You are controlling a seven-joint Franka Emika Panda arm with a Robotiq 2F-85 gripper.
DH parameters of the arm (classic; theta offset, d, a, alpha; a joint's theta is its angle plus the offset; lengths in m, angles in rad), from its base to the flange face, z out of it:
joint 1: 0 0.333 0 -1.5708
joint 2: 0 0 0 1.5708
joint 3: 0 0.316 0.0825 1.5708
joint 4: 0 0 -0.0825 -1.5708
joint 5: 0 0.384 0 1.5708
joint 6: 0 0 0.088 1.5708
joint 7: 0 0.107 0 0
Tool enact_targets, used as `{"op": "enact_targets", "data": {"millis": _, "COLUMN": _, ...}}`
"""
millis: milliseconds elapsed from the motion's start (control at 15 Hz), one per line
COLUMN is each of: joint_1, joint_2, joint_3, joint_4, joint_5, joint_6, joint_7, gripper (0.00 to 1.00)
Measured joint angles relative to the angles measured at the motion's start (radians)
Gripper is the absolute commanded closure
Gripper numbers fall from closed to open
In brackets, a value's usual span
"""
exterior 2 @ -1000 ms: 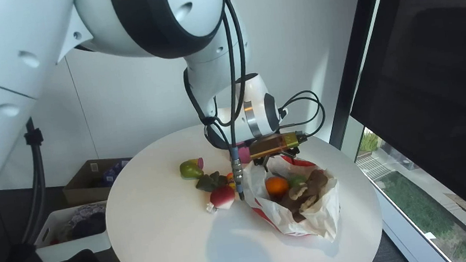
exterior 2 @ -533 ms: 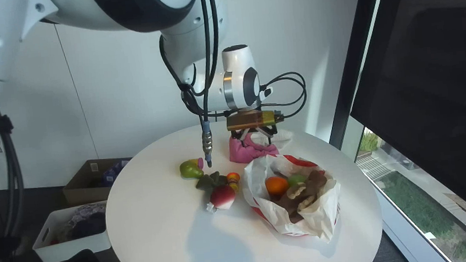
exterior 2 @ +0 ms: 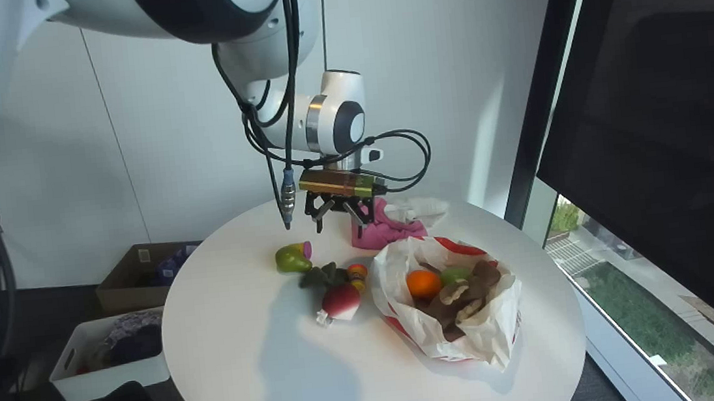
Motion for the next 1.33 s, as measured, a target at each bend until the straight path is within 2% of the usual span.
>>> {"op": "enact_targets", "data": {"millis": 467, "joint_1": 0.031, "joint_2": 0.046, "joint_3": 0.011, "joint_4": -0.067, "joint_5": 0.016, "joint_6": 0.136, "joint_7": 0.003, "gripper": 0.00}}
{"op": "enact_targets", "data": {"millis": 1000, "joint_1": 0.028, "joint_2": 0.174, "joint_3": -0.051, "joint_4": -0.074, "joint_5": 0.013, "joint_6": 0.370, "joint_7": 0.010, "gripper": 0.00}}
{"op": "enact_targets", "data": {"millis": 1267, "joint_1": 0.028, "joint_2": 0.200, "joint_3": -0.078, "joint_4": -0.068, "joint_5": 0.013, "joint_6": 0.423, "joint_7": 0.034, "gripper": 0.00}}
{"op": "enact_targets", "data": {"millis": 1333, "joint_1": 0.029, "joint_2": 0.204, "joint_3": -0.083, "joint_4": -0.067, "joint_5": 0.013, "joint_6": 0.430, "joint_7": 0.039, "gripper": 0.25}}
